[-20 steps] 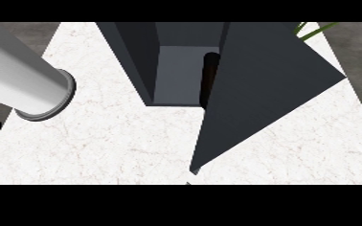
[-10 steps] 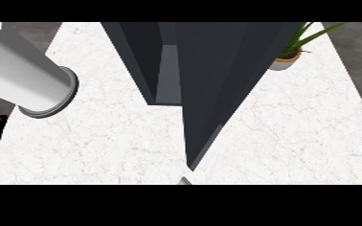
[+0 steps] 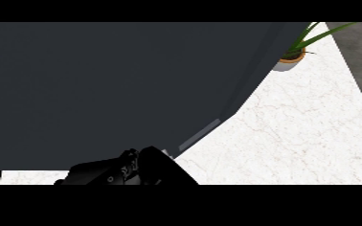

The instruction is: Pick up the wine, place it into the cabinet and close the cabinet

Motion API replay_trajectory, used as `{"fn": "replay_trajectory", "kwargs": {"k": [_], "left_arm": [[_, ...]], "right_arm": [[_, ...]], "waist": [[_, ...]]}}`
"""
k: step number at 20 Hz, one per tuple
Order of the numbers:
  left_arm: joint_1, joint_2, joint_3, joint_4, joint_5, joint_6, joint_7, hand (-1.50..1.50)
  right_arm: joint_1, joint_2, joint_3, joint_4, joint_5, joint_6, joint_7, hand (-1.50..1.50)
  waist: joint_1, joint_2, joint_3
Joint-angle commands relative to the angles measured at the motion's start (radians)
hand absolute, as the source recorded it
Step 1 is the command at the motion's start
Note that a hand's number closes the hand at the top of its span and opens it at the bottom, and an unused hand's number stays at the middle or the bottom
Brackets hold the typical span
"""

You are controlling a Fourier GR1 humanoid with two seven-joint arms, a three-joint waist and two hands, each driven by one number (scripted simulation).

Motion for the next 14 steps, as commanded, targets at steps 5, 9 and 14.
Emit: {"fn": "replay_trajectory", "kwargs": {"k": [5,9,14], "left_arm": [[-0.024,-0.008,0.032,0.0,-0.009,0.001,0.038,-1.5],[-0.037,-0.044,0.015,-0.034,-0.04,0.06,0.048,-1.5],[-0.053,-0.053,0.054,0.006,-0.032,0.01,0.075,-1.5]], "right_arm": [[-0.318,0.046,-0.14,0.443,-0.075,0.022,-0.161,1.5],[-0.384,0.045,-0.255,0.586,-0.03,0.119,-0.219,1.5],[-0.4,0.047,-0.3,0.762,-0.095,0.156,-0.331,1.5]], "waist": [[-0.001,0.0,0.001],[-0.017,0.0,0.002],[-0.017,0.001,0.002]]}}
